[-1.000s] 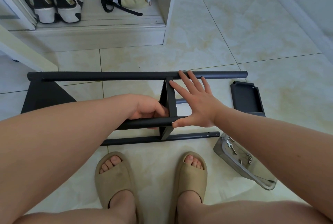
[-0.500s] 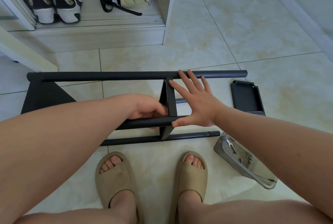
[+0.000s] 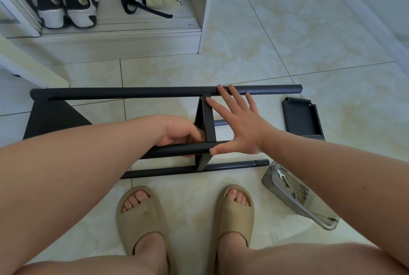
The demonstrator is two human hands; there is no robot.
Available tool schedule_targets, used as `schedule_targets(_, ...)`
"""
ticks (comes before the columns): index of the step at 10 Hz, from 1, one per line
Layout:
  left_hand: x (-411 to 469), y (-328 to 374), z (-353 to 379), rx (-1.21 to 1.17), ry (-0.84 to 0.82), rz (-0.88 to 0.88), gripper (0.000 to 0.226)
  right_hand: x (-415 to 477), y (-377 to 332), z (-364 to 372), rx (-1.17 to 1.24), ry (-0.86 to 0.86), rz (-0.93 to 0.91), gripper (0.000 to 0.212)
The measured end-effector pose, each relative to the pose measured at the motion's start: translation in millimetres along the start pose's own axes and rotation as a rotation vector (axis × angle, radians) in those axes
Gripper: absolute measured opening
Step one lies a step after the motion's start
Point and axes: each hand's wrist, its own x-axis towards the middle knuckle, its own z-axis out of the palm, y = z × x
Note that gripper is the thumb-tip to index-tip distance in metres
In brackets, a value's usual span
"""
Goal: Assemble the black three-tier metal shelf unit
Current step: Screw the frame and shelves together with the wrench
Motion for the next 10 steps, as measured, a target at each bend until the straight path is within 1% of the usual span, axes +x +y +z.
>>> schedule_targets(1,-0.1,1.3,2.3,-0.003,0.029,-0.021,0.017,-0.1,0.1,0.3,0.001,0.002,-0.002,0.122)
schedule_targets(2,1.3,1.9,4.5,0.048,0.065,-0.018,0.015,-0.3,0.5,1.1,0.004,0.008,-0.004,0.122)
schedule_targets(3,2.2,1.5,4.9,0.057,0.063,0.006,0.013,-0.5,0.6,1.2,0.003,0.012,-0.004,0.122)
schedule_targets(4,1.1,0.9,3.1,0.032,0.042,0.038,0.016,-0.5,0.6,0.8,0.003,0.010,-0.003,0.122)
schedule_targets(5,-0.2,0.4,2.4,-0.010,0.016,0.027,0.019,-0.5,0.0,0.6,-0.004,0.007,-0.001,0.122)
schedule_targets(6,-0.1,1.1,3.2,-0.012,0.018,-0.010,0.018,-0.4,-0.2,0.6,0.001,0.006,-0.001,0.122)
schedule_targets(8,2.6,1.0,3.6,0.038,0.040,0.006,0.014,-0.5,0.3,0.5,0.006,0.007,-0.003,0.122)
schedule_targets(10,1.6,0.3,0.8,-0.020,0.000,0.008,0.019,-0.1,0.6,0.7,0.002,0.011,-0.004,0.122)
